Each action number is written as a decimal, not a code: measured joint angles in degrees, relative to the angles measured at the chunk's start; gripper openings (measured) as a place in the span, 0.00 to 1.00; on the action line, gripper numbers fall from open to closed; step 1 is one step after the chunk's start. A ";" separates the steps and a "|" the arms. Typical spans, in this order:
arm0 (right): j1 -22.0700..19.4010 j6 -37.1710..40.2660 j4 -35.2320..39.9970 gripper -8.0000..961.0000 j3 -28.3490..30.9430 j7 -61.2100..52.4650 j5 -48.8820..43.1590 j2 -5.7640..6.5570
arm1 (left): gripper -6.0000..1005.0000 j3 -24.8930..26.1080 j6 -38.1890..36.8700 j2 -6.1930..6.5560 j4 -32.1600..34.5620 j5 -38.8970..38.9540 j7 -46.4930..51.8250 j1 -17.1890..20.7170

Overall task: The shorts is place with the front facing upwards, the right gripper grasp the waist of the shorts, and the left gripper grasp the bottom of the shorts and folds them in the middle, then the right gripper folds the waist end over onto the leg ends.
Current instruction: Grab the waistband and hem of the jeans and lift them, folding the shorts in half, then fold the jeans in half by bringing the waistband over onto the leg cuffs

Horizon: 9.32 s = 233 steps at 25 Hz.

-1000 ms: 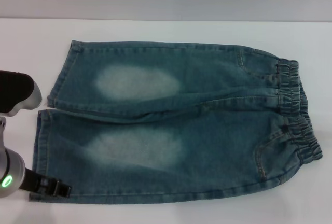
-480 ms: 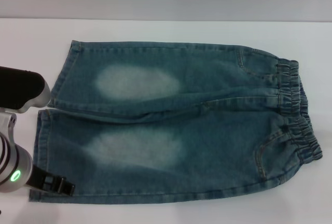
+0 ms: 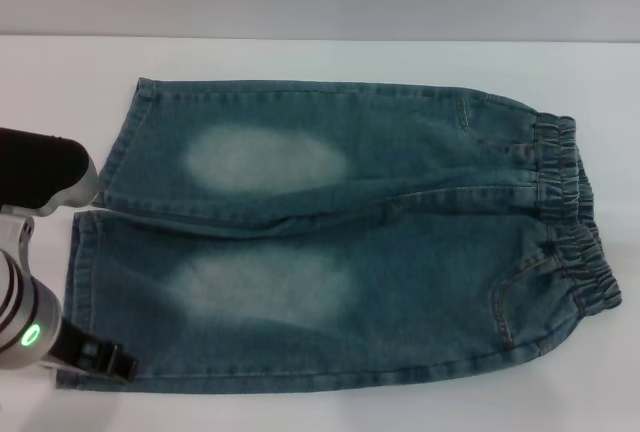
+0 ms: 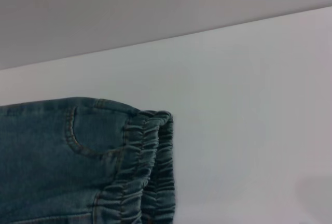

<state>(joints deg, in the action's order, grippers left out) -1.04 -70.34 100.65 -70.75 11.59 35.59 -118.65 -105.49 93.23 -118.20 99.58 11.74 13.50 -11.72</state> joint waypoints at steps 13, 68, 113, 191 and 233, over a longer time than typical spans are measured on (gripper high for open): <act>0.43 -0.64 -0.29 0.74 0.57 0.01 0.00 0.00 | 0.46 1.83 1.44 0.09 -0.24 1.35 -1.00 -1.28; 3.71 0.23 -16.31 0.74 -4.49 1.79 10.60 -0.28 | 0.03 1.38 1.59 -0.01 3.20 1.37 -0.05 -4.02; 5.98 -0.07 -29.82 0.01 7.65 25.56 39.14 -0.25 | 0.03 8.15 -17.66 0.31 3.59 0.47 -4.42 -0.20; 19.21 14.09 -77.19 0.66 47.34 75.92 70.67 2.91 | 0.58 -1.37 -92.09 -0.04 -50.06 16.21 -7.04 -20.98; 19.83 19.82 -82.51 0.75 45.96 69.59 67.79 2.22 | 0.80 -2.97 -87.61 0.35 -46.40 15.71 -7.61 -19.08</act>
<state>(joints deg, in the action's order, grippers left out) 18.79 -50.52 18.14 -24.79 81.18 103.38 -116.43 -108.46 5.63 -117.85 53.18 27.45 5.89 -30.80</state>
